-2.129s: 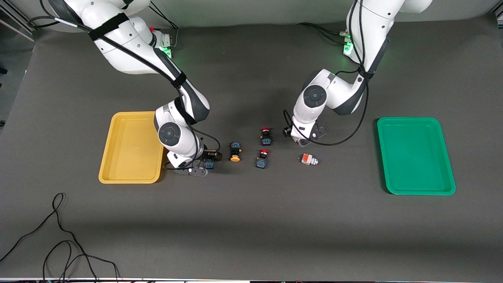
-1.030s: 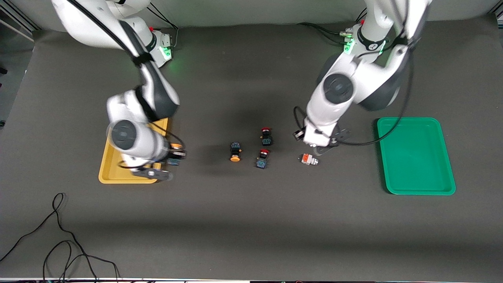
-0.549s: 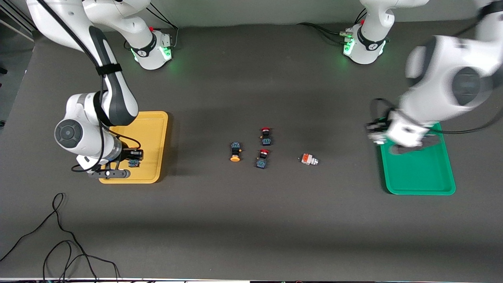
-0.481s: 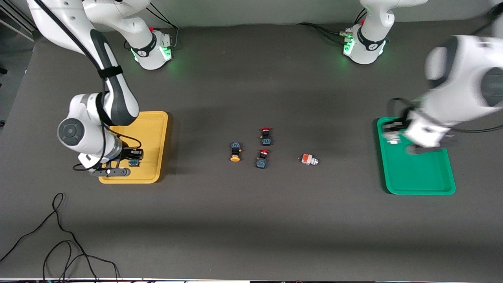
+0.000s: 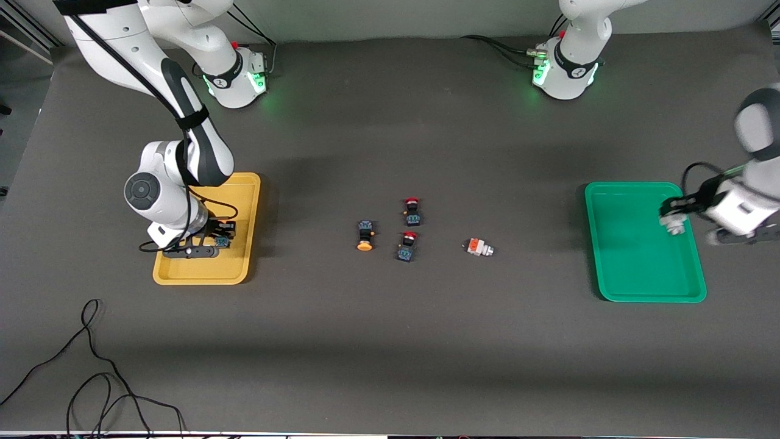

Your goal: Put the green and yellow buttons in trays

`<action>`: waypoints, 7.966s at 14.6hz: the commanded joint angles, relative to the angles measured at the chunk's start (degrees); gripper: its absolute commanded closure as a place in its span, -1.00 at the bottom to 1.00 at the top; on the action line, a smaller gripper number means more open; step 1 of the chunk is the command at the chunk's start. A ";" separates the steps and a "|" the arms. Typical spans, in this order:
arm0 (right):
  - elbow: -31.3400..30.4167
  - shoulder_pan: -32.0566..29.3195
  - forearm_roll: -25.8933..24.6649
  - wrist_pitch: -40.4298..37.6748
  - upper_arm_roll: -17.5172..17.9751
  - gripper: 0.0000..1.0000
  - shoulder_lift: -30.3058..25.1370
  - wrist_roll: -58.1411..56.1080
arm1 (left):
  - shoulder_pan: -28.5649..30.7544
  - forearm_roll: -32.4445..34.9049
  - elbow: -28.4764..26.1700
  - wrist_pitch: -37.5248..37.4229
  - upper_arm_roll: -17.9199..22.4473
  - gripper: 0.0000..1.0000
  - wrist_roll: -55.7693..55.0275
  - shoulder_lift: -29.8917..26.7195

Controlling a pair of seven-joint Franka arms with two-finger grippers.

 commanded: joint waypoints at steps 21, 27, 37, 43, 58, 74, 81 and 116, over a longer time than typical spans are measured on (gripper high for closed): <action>28.11 11.14 2.41 -37.40 1.23 -0.99 -6.37 24.37 | -5.58 6.69 19.24 -19.44 -2.96 -0.80 -0.27 9.03; 34.10 18.96 6.98 -30.38 1.23 -0.99 2.95 34.49 | -19.01 3.09 18.53 -18.65 -2.96 -0.79 -26.15 11.05; 34.89 30.04 12.61 -10.79 1.23 -0.99 18.94 41.80 | -36.00 0.88 18.36 -4.16 -2.87 -0.90 -95.60 15.62; 34.63 31.72 12.08 -5.59 1.15 -0.92 24.40 41.71 | -36.53 6.05 11.78 7.52 -2.70 -0.93 -111.45 17.19; 34.46 30.40 12.43 -38.16 -15.09 1.00 3.07 28.82 | -36.80 11.61 12.03 16.25 -2.35 0.81 -114.72 25.29; 5.10 27.77 22.59 -10.51 -37.09 1.00 5.23 -28.05 | -11.25 5.43 11.60 -19.80 -2.61 0.98 -38.66 2.35; 5.27 27.94 36.78 -7.60 -36.56 1.00 13.51 -40.21 | 8.01 9.92 4.93 -6.21 -2.61 0.98 -6.88 3.75; 56.16 39.55 18.23 -76.51 -70.84 -0.99 8.77 -17.55 | -9.77 1.33 26.79 -42.46 -1.33 -0.99 -4.58 -7.40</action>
